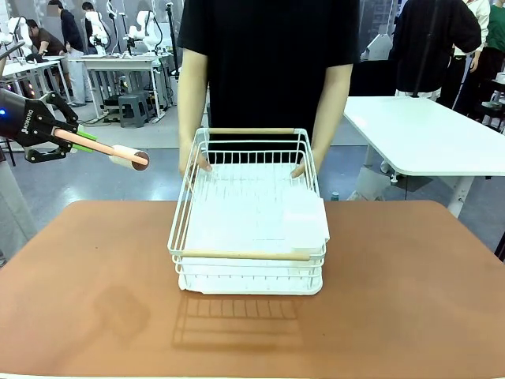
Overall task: Clean the table.
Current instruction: Clean the table with the Lint Roller when the human lifts the Dish drying rack.
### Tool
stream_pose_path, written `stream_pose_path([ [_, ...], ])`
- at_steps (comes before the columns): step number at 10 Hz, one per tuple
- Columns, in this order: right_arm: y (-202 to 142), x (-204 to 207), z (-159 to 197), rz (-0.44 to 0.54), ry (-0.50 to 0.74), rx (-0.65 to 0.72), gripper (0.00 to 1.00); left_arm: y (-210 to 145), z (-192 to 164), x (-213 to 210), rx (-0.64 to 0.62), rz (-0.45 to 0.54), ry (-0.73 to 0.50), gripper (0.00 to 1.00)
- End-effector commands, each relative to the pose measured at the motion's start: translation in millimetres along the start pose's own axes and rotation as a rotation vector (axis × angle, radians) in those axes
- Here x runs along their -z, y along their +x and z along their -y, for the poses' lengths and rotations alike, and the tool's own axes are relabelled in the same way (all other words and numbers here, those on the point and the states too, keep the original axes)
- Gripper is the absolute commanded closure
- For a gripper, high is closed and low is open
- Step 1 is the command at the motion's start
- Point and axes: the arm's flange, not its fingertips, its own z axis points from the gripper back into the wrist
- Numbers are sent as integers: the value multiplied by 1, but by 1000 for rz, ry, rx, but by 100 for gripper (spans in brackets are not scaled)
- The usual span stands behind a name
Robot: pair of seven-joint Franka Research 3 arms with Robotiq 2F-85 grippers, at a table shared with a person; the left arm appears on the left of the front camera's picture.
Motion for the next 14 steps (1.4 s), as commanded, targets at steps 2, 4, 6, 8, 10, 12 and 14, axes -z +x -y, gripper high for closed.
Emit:
stream_pose_path([
  [2, -1, 1, -2, 5, 14, -13, 0, 0, 0, 0, -1, 2, -1, 99],
  [4, -1, 1, -2, 5, 14, -13, 0, 0, 0, 0, -1, 2, -1, 99],
  [6, -1, 1, -2, 5, 14, -13, 0, 0, 0, 0, -1, 2, -1, 99],
  [8, -1, 1, -2, 5, 14, -13, 0, 0, 0, 0, -1, 2, -1, 99],
  [10, -1, 1, -2, 5, 14, -13, 0, 0, 0, 0, -1, 2, -1, 99],
  [12, -1, 1, -2, 5, 14, -13, 0, 0, 0, 0, -1, 2, -1, 99],
  [14, -1, 1, -2, 5, 14, -13, 0, 0, 0, 0, 0, 0, 0, 79],
])
